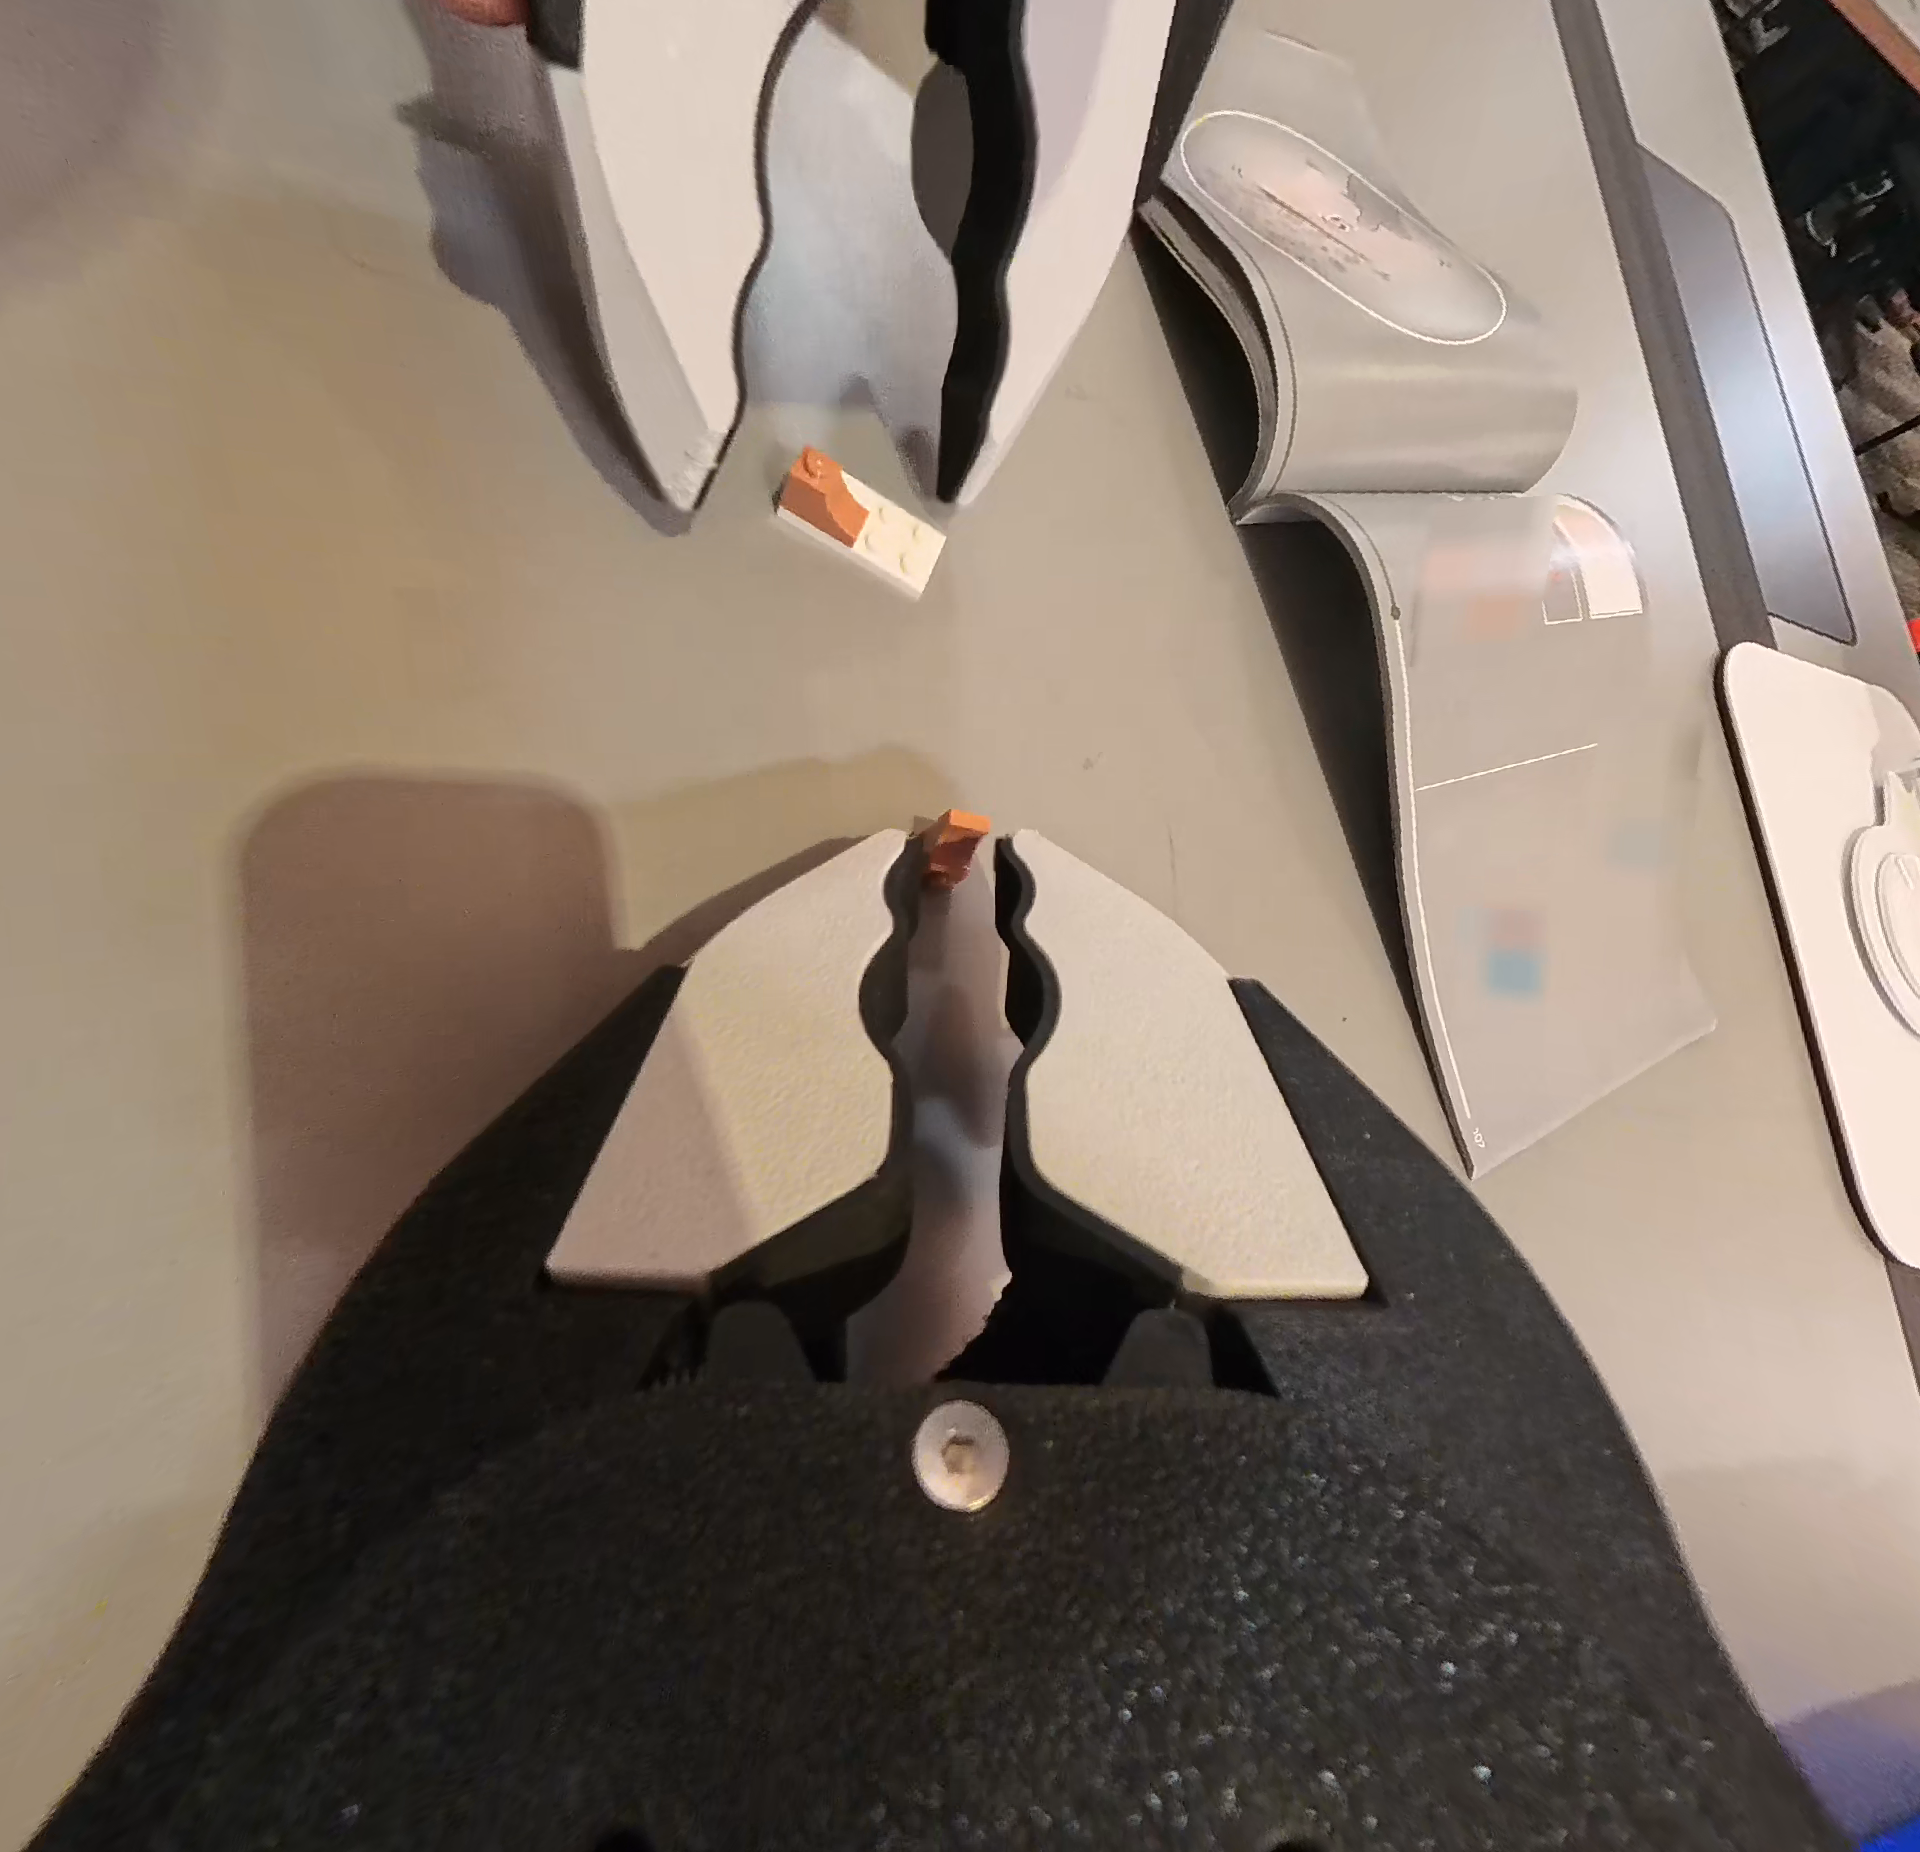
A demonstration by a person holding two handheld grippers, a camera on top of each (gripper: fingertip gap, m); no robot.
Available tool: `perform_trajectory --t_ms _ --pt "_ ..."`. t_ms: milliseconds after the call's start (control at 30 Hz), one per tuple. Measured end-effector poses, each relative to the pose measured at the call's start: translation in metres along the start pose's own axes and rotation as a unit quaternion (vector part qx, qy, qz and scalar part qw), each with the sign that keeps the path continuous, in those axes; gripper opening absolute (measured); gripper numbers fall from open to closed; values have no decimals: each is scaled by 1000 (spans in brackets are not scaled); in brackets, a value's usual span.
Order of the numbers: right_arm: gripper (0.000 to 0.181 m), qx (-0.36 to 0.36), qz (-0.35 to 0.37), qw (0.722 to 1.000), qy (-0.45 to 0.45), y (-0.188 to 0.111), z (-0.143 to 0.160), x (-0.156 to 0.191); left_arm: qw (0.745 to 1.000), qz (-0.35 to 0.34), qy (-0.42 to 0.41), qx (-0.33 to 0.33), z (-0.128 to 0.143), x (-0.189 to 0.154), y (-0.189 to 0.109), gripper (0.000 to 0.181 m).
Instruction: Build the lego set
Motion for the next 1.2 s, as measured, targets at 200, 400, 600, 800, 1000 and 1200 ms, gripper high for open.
perform_trajectory --t_ms 200,400,600,800,1000,1200 --pt "14 0 0 1000 2 0 0 0 998 -31 -43 33 1 1 2 47" --pt "14 0 -1 1000 2 0 0 -1 997 -57 -17 39 0 0 3 35" --pt "14 -1 1 1000 1 0 0 0 998 -60 -17 30 7 12 -1 32" --pt "15 1 0 1000 4 -2 2 -1 999 -39 -18 14 7 12 1 34" --pt "19 9 -3 1000 12 -4 5 -4 999 -34 -6 -3 8 15 3 17" --pt "22 9 -27 998 51 -4 6 -7 999 -1 -2 -32 5 17 7 17"
Point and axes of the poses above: each gripper's, where its closed fingertips meet, y out along the fingers, z out of its underside, x = y × z across the jaws, the point moved 10 cm from there along -y, back along the fingers, and after that the axes turned 4 degrees about -z, right-handed, at the moved point
